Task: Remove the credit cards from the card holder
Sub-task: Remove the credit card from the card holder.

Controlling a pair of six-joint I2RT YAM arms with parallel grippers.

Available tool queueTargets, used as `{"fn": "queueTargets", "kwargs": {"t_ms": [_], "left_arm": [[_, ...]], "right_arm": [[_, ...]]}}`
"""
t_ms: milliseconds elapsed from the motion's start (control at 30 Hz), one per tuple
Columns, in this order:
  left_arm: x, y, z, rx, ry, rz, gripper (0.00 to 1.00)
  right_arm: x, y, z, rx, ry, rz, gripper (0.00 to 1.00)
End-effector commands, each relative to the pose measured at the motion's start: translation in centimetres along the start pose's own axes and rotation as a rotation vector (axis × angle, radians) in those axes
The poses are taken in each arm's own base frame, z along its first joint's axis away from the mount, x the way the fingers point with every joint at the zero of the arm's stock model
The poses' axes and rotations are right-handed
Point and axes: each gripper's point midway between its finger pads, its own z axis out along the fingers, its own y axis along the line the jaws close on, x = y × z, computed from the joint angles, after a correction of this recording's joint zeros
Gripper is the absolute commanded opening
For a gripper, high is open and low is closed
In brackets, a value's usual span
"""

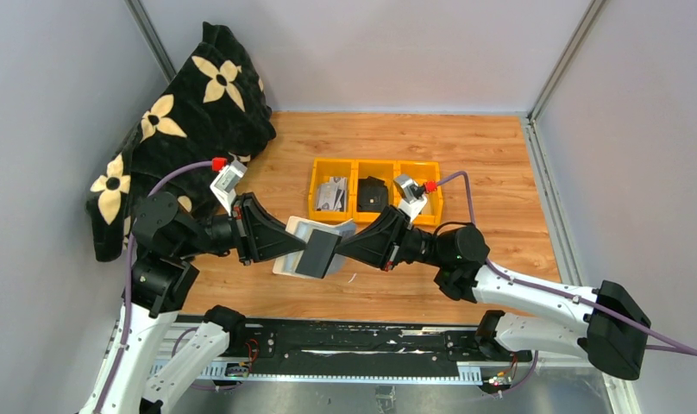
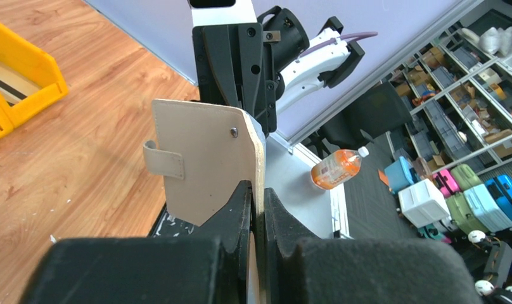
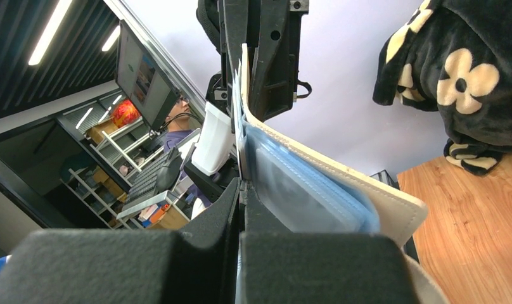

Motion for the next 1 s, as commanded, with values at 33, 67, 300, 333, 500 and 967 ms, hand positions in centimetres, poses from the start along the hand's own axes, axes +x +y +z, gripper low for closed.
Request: {"fn": "queueTargets", "kwargs": {"t_ms": [33,67,300,333,500,967], "left_arm": [[-2.3,-1.8,-0.3,0.011,-0.087,0.091,0.00],[-2.2,-1.8,-0.3,0.013,-0.085,0.091,0.00],[-1.9,-1.8,-0.4,0.007,-0.072,0.102,0.00],[-1.8,-1.9,-0.5,0.008,-0.070,0.105,0.00],[-1.8,-2.0,-0.5,0.009,-0.068,0.105,0.00],[-2.2,-2.4,-0.5,0.018,-0.078,0.112,0.00]], "right_arm": [[0.9,1.1,0.1,-0.038,0.014,-0.019,0.00],[0.9,1.0,0.1,-0.036,0.013,-0.018,0.00],[-0.2,1.3,-0.5,-0.014,-0.015,-0.041,0.00],[-0.4,1.1,-0.7,0.003,-0.018,-0.050,0.00],[-1.2,1.3,-1.1,0.049,-0.021,-0.086,0.00],[-0.1,1.0,0.9,-0.016,0.031,0.003,0.33]]}}
